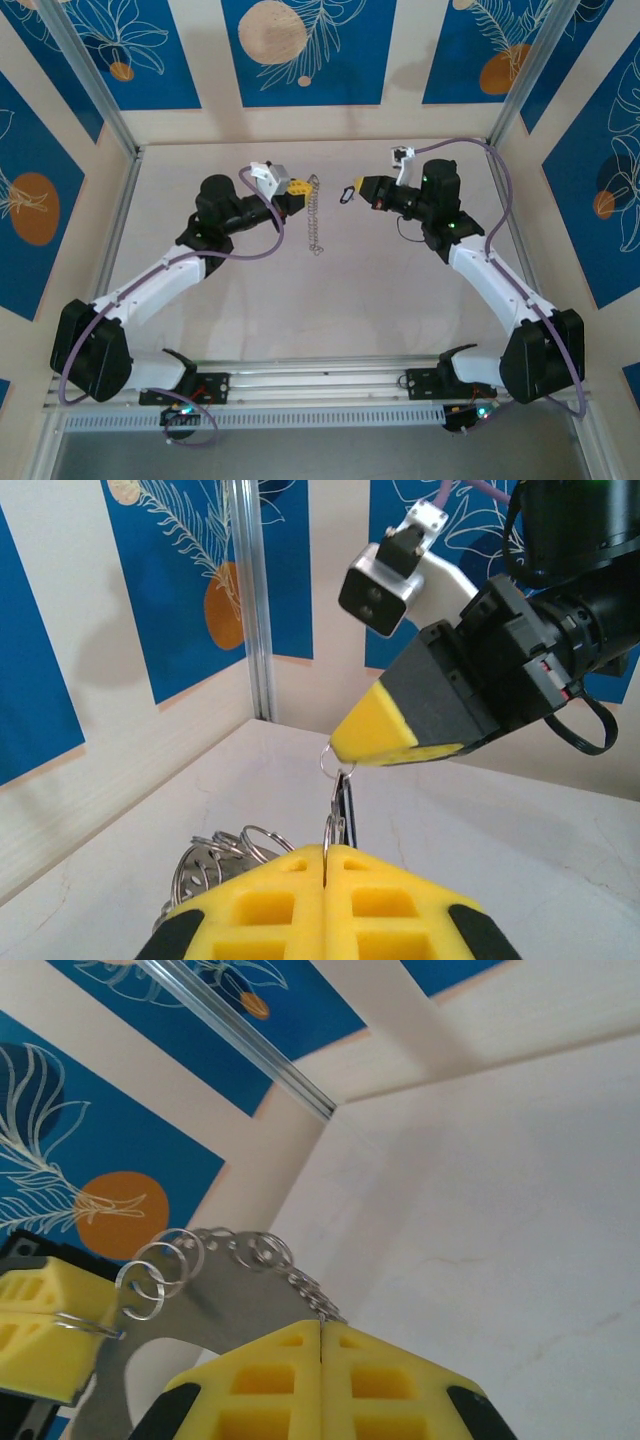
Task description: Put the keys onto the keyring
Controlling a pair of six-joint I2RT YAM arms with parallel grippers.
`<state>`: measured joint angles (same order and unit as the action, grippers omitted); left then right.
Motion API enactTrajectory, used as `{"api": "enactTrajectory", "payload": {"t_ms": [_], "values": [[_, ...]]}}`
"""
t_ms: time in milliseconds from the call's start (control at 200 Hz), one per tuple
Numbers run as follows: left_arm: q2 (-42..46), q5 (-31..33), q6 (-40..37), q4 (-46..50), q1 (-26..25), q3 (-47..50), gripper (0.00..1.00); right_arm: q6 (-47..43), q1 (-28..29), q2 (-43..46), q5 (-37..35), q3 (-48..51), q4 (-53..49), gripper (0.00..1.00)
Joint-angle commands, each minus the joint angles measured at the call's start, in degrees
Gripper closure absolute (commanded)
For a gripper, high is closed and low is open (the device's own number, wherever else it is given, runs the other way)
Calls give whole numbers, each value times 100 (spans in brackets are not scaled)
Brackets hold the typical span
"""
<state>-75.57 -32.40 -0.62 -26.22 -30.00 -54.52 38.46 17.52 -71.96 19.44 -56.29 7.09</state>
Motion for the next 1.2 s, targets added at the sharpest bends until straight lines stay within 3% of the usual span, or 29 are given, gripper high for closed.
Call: {"api": "enactTrajectory", "payload": {"t_ms": [0,455,745,1195], "values": [[11,72,-170,36,-89,-307,100,-108,106,218,205,-102,534,100],[107,-153,-263,187,-153,-357,100,-486,401,694,323,308,1424,100],[21,-274,-263,157,-225,-391,100,-642,541,1086,324,567,1380,100],[49,-346,-237,109,-366,-496,100,-997,848,870,319,469,1112,100]]}}
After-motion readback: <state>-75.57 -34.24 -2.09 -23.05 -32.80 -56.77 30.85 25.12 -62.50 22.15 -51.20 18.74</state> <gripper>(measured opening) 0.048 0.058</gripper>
